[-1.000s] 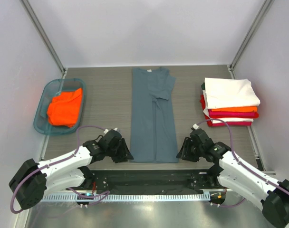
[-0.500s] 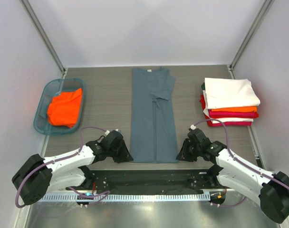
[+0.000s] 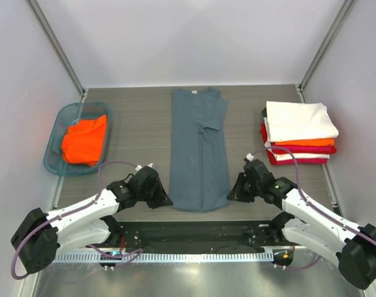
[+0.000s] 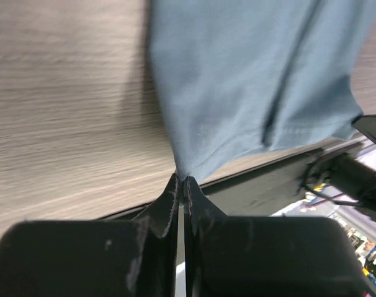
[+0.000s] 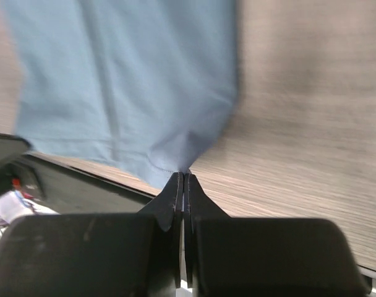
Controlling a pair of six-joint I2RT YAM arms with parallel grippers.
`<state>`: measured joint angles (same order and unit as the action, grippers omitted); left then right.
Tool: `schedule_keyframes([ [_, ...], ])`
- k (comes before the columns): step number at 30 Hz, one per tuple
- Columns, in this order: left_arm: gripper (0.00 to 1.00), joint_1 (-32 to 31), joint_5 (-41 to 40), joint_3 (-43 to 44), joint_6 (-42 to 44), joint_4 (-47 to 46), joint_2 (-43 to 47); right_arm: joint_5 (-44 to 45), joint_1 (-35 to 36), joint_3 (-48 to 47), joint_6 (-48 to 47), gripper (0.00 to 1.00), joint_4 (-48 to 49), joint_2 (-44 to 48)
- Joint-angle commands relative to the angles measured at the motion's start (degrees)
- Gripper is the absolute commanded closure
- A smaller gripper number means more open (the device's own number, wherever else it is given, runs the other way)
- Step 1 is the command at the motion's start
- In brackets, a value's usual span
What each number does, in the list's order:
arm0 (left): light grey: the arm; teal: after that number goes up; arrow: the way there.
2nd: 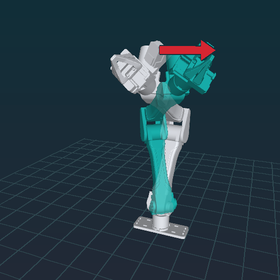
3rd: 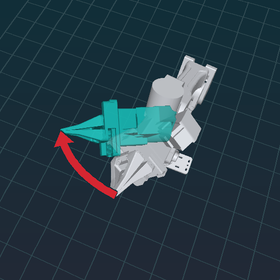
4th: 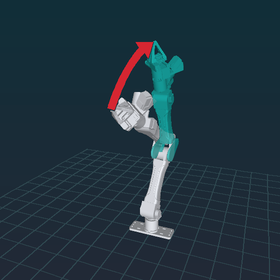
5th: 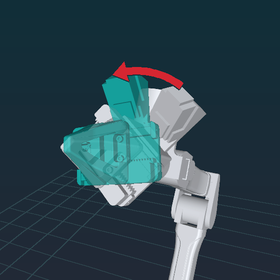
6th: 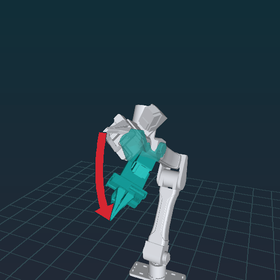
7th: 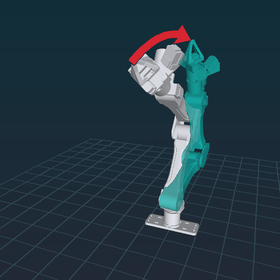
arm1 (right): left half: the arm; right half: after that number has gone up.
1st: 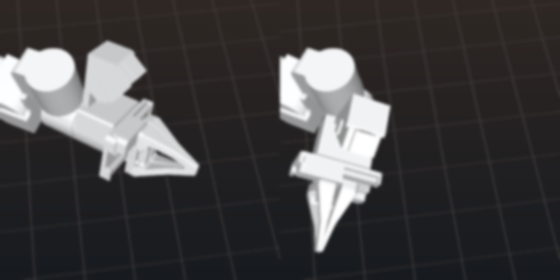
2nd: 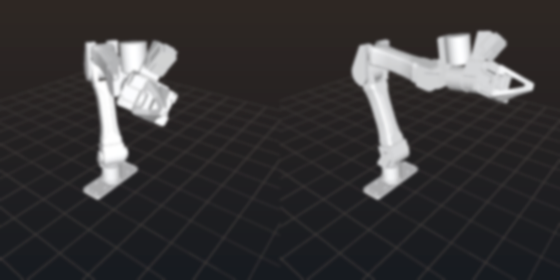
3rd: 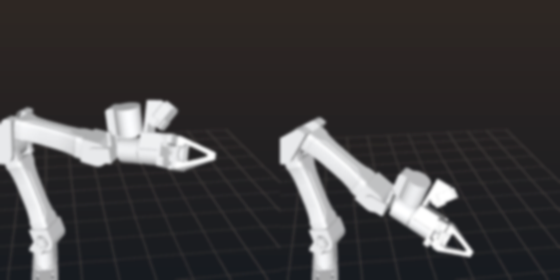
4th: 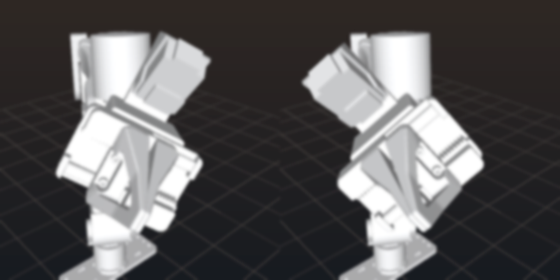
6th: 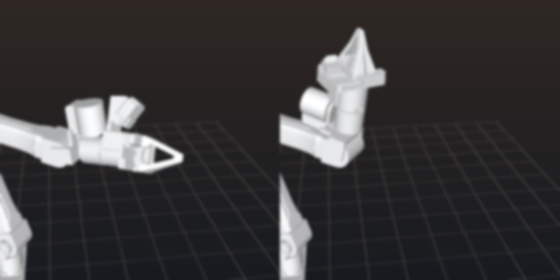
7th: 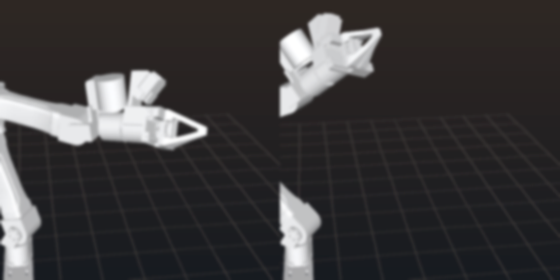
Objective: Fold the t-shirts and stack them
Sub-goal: Fold the tshirt
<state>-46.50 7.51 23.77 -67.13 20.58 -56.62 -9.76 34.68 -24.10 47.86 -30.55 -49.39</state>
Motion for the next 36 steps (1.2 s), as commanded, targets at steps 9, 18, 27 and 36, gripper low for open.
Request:
schedule_keyframes([
  [9,1.00,9.7,-1.5,18.2,7.1,8.7,-4.3,13.6,-0.7,-20.1,-8.2,0.99,-1.2,-11.3],
  [18,1.00,19.2,4.7,34.4,13.0,6.5,-22.9,13.5,-8.0,-35.0,-14.6,0.99,-0.7,-29.6],
  [27,1.00,23.1,6.4,47.9,13.3,5.6,-36.8,3.3,-17.5,-45.3,-18.0,0.99,1.8,-42.0],
  [36,1.00,26.5,9.0,54.9,12.7,3.9,-45.5,-1.8,-19.7,-55.7,-17.8,0.99,2.4,-53.8],
])
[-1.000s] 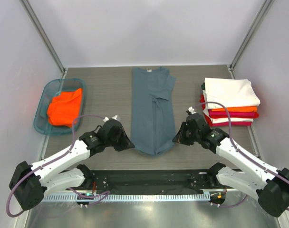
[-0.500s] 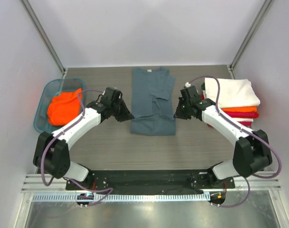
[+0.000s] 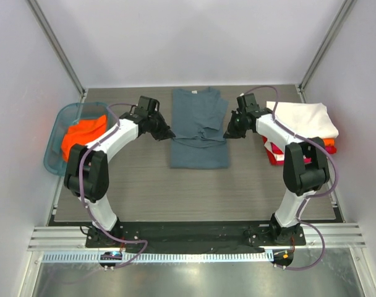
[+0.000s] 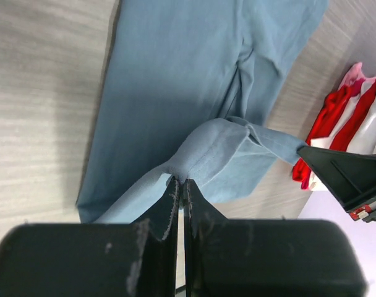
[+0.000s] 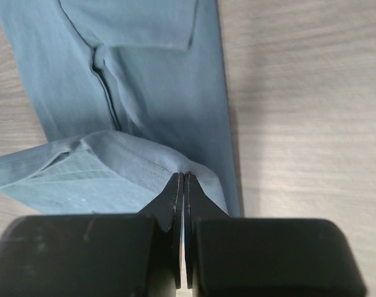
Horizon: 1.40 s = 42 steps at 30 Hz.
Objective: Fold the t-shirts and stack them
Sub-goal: Fold the tshirt
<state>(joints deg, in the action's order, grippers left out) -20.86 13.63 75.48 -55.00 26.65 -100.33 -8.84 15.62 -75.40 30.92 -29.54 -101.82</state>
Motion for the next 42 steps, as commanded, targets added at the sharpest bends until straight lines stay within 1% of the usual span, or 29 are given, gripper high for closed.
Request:
schedule_keyframes([
  [1,1.00,1.1,3.1,3.5,0.5,-2.2,-2.5,-2.8,-0.9,-4.9,-0.8,0.99,1.5,-2.0],
  [7,1.00,2.5,3.9,5.0,0.0,-3.8,-6.1,-4.4,-2.3,-9.1,0.0,0.99,1.8,-6.6],
  [18,1.00,4.4,6.6,8.1,0.0,-4.9,-10.1,-5.7,-3.3,-12.5,0.8,0.99,2.0,-11.0],
  [24,1.00,5.0,7.9,9.8,-0.1,-5.0,-11.8,-6.4,-4.3,-13.7,1.1,0.99,1.9,-11.5],
  [35,1.00,5.9,7.6,13.5,-0.4,-4.4,-12.5,-7.9,-5.6,-16.9,1.6,0.98,1.9,-13.3],
  [36,0.97,5.9,8.1,14.2,-0.2,-4.6,-13.1,-8.0,-5.6,-17.2,1.6,0.90,1.9,-13.8],
  [38,0.85,5.9,9.1,15.6,0.1,-4.0,-15.5,-7.8,-5.6,-17.9,1.9,0.71,1.9,-14.9],
  [39,0.71,5.9,9.9,17.0,0.3,-3.4,-16.3,-7.7,-5.6,-18.0,2.0,0.60,1.9,-15.1],
  [40,0.67,5.9,10.2,17.4,0.5,-2.1,-16.9,-7.7,-5.6,-17.6,2.0,0.55,1.9,-15.1],
  [42,0.59,5.9,10.3,17.3,1.0,-1.4,-17.0,-7.5,-5.6,-16.5,1.9,0.53,2.0,-13.7],
])
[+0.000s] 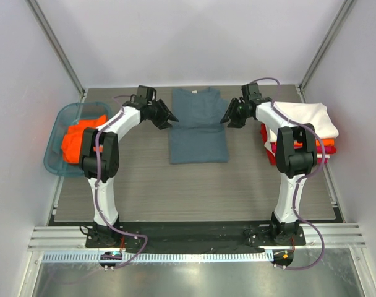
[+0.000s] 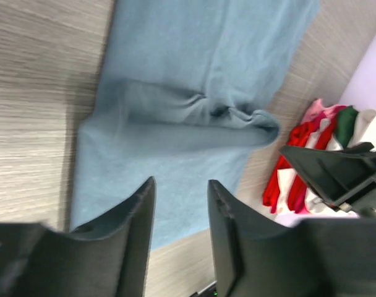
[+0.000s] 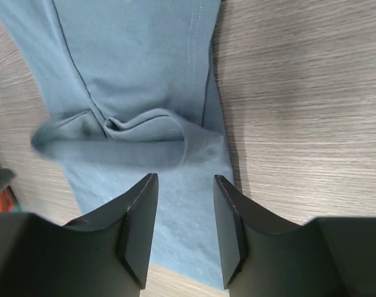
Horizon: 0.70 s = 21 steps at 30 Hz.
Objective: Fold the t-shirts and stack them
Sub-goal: Fold the tshirt
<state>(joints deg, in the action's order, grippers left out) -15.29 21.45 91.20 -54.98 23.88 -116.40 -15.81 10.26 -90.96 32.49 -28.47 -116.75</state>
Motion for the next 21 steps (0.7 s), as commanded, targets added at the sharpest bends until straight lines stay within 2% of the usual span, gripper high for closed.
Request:
schedule_keyframes([
  [1,0.57,0.3,1.5,0.3,1.5,1.3,-0.2,-0.3,-0.2,0.2,0.2,0.53,1.0,1.9],
  [3,0.53,0.3,0.0,-1.6,2.3,1.4,2.4,0.4,-0.2,2.0,-0.2,0.53,1.0,4.3],
  [6,0.53,0.3,-1.2,-5.8,3.7,2.8,6.3,0.2,-0.2,7.5,-0.7,0.55,2.1,8.6],
  [9,0.55,-0.6,-0.8,-12.5,4.6,2.3,10.3,-1.7,-0.1,18.5,-0.9,0.58,4.8,13.5],
  [16,0.58,-3.8,-3.1,-27.6,5.2,-1.1,17.6,-4.2,0.9,36.0,-0.6,0.60,10.5,22.9],
  [21,0.60,-4.0,-4.0,-32.9,5.1,-4.1,19.3,-5.8,0.9,40.6,-0.4,0.59,14.1,25.5],
])
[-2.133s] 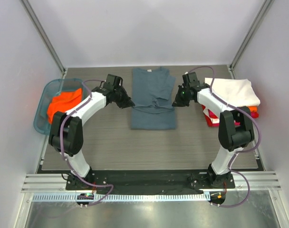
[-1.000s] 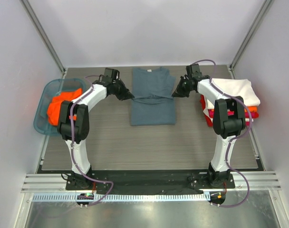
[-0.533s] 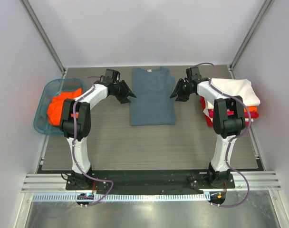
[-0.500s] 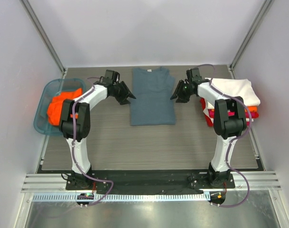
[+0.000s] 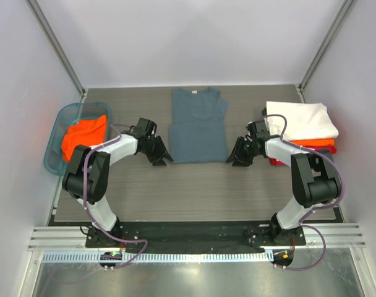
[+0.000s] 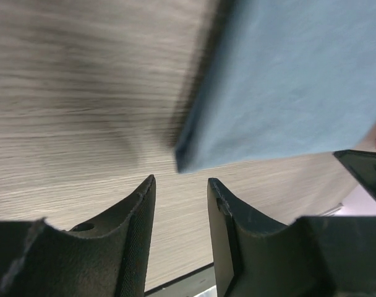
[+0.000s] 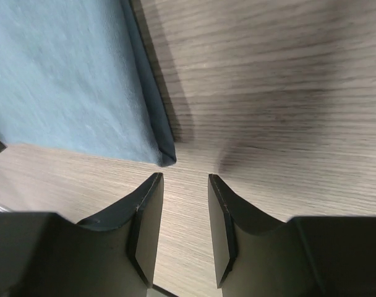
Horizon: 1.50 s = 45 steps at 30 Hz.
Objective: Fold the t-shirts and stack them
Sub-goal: Fold the tshirt
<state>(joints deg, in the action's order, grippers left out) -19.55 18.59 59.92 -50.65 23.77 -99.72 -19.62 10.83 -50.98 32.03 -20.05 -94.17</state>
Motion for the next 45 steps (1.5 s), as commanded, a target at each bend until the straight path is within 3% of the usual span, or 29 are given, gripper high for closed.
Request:
schedule_keyframes([
  [1,0.60,0.2,-1.2,-1.8,1.1,-4.9,2.4,-1.8,0.4,0.9,-0.1,0.60,5.8,3.0],
  [13,0.58,0.3,-1.7,-0.4,2.8,-8.5,-1.0,-1.5,0.6,-2.9,-1.4,0.57,8.3,-0.5],
  [24,0.65,-0.1,2.2,2.6,2.2,-10.2,-5.7,-3.1,1.4,-5.7,-1.7,0.67,8.5,-4.5],
  [25,0.67,-0.1,2.2,2.7,2.2,-10.1,-5.8,-3.2,1.4,-5.5,-1.8,0.67,8.5,-4.6],
  [28,0.80,-0.2,2.3,2.0,2.3,-10.1,-5.6,-3.4,1.5,-5.1,-1.9,0.86,8.4,-4.1],
  [32,0.90,-0.2,2.2,1.6,2.9,-10.0,-4.5,-3.3,1.5,-4.7,-2.0,0.98,7.9,-2.8],
  [36,1.00,-0.2,2.2,1.3,3.7,-8.6,-3.2,-3.4,1.4,-4.0,-2.1,0.99,6.7,-0.8],
  [45,1.00,-0.2,0.8,-1.1,5.7,-4.8,2.7,-2.2,1.5,1.1,-2.6,0.99,3.9,7.2],
])
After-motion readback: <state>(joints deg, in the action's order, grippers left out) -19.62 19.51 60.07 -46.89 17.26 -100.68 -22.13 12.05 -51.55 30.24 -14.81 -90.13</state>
